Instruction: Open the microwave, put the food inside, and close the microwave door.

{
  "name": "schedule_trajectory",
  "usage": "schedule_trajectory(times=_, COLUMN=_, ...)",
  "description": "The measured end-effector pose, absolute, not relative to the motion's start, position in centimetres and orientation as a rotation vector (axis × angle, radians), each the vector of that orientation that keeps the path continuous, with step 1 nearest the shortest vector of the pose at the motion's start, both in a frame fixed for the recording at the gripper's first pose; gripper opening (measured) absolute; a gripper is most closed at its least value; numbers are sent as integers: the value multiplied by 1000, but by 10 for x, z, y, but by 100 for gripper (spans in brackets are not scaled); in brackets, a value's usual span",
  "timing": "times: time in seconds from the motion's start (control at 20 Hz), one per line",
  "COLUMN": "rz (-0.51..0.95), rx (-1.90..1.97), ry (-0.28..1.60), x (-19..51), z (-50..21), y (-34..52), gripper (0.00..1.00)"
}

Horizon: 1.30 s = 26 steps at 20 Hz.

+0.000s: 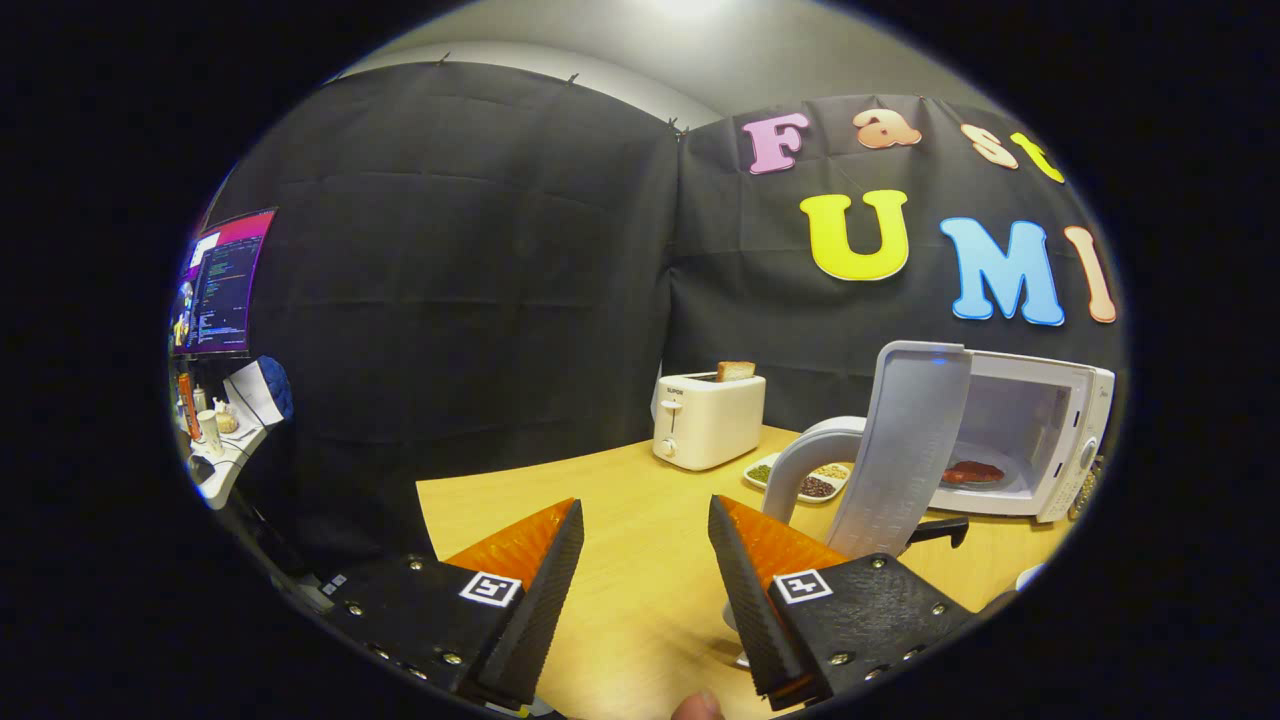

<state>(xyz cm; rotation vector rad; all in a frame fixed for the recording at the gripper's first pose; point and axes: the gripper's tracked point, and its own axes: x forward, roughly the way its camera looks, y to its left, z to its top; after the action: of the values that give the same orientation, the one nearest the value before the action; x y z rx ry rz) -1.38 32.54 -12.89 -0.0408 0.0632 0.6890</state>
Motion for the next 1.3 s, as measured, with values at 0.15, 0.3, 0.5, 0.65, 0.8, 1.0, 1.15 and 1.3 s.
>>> schedule_trajectory(times=0.15, rz=627, rx=-63, ry=69, x=-10, z=-132, y=297, gripper=73)
schedule_trajectory(times=0.3, rz=541, rx=-117, ry=41, x=3, z=-134, y=261, gripper=39)
schedule_trajectory(times=0.5, rz=490, rx=-91, ry=100, x=33, z=-155, y=223, gripper=11)
schedule_trajectory(times=0.65, rz=465, rx=11, ry=179, x=53, z=-165, y=196, gripper=2)
schedule_trajectory(times=0.8, rz=351, rx=56, ry=172, x=80, z=-157, y=150, gripper=2)
schedule_trajectory(times=1.0, rz=234, rx=58, ry=166, x=117, z=-153, y=93, gripper=2)
schedule_trajectory(times=1.15, rz=168, rx=94, ry=178, x=140, z=-149, y=55, gripper=2)
schedule_trajectory(times=1.3, rz=92, rx=73, ry=143, x=165, z=-138, y=21, gripper=2)
